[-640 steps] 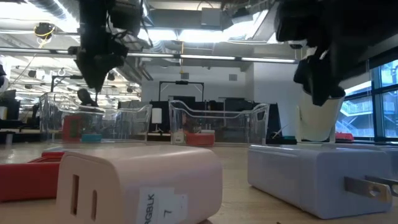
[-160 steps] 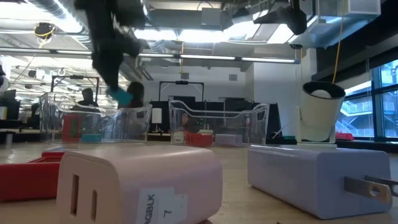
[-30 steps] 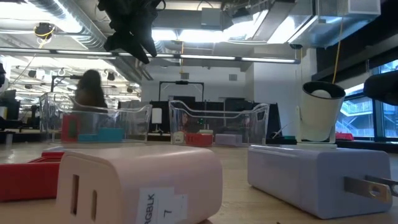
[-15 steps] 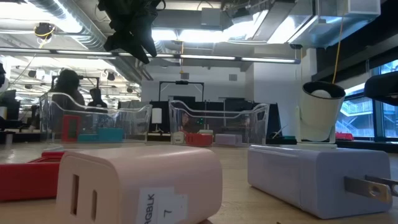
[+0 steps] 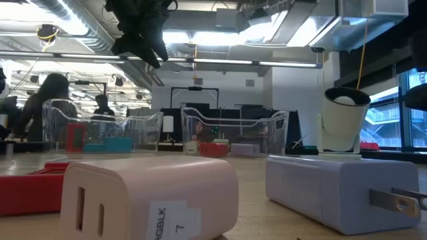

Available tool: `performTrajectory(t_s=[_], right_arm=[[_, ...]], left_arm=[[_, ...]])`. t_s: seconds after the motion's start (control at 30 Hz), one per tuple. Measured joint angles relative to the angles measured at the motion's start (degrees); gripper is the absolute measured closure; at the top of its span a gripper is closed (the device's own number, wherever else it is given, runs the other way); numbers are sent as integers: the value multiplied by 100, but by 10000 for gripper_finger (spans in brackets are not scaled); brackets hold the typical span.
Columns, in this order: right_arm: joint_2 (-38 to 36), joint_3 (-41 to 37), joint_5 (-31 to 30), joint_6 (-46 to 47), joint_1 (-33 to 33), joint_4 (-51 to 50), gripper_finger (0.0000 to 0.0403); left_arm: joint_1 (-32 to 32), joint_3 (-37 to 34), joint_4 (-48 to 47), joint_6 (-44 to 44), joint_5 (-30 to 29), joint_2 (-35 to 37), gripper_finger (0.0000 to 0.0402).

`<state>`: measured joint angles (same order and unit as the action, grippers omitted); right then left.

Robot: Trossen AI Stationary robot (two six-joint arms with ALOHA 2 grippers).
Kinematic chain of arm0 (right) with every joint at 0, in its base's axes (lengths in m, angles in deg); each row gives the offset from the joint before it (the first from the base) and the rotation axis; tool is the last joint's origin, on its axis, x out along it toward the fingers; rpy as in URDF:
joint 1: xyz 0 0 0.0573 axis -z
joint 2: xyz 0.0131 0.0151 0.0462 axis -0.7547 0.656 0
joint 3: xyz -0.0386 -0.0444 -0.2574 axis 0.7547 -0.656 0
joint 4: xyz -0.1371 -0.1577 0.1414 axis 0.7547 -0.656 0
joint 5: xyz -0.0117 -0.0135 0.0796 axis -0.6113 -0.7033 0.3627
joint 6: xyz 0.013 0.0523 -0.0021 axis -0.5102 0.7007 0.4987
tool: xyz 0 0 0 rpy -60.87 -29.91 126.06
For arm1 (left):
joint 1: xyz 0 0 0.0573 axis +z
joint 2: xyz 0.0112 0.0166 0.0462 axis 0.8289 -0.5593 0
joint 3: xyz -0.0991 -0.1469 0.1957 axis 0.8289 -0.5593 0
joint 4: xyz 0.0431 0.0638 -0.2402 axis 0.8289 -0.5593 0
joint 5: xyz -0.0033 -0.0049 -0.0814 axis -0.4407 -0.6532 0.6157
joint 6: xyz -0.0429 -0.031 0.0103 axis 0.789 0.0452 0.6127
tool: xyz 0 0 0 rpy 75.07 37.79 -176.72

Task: Pick & Place Office items
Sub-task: Put the dark blue digital timer into the left transparent bin

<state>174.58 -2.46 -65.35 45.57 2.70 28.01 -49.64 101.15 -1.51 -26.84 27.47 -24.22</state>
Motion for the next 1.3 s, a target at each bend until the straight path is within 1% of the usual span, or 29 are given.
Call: performTrajectory(t_s=[0.13,0.23,0.37,0.53,0.6,0.7,0.8,0.9,0.97,1.07,1.17,1.3], right_arm=[[-208,0,-340,553,164,-226,257],[-420,0,-771,686,385,-338,257],[-768,0,-1534,599,841,-337,254],[-1275,0,-2620,105,1599,-215,254],[-1476,0,-3040,-169,1967,57,253],[-1700,0,-3653,-621,2500,848,253],[-1832,0,-3816,-1345,2995,2253,253],[-1840,0,-3691,-2255,3388,3930,253],[-1827,3,-3495,-2843,3608,5141,253],[-1809,7,-3193,-3397,3839,6503,252],[-1809,7,-3040,-3437,3974,7363,252],[-1807,7,-3024,-3408,4051,8062,252]], left_arm=[[2,0,2,-1,0,1,263],[2,2,9,-2,0,28,266],[13,7,29,-70,4,147,270],[13,7,44,-210,6,381,275],[13,7,50,-242,-29,502,276],[13,7,54,-385,-131,681,278],[13,7,184,-641,-146,839,279],[12,7,402,-1096,-140,974,279],[13,7,486,-1430,-102,1034,279],[11,7,566,-1955,-60,1089,279],[13,7,709,-2469,-268,1115,274],[13,7,1069,-3311,-509,1119,257]])
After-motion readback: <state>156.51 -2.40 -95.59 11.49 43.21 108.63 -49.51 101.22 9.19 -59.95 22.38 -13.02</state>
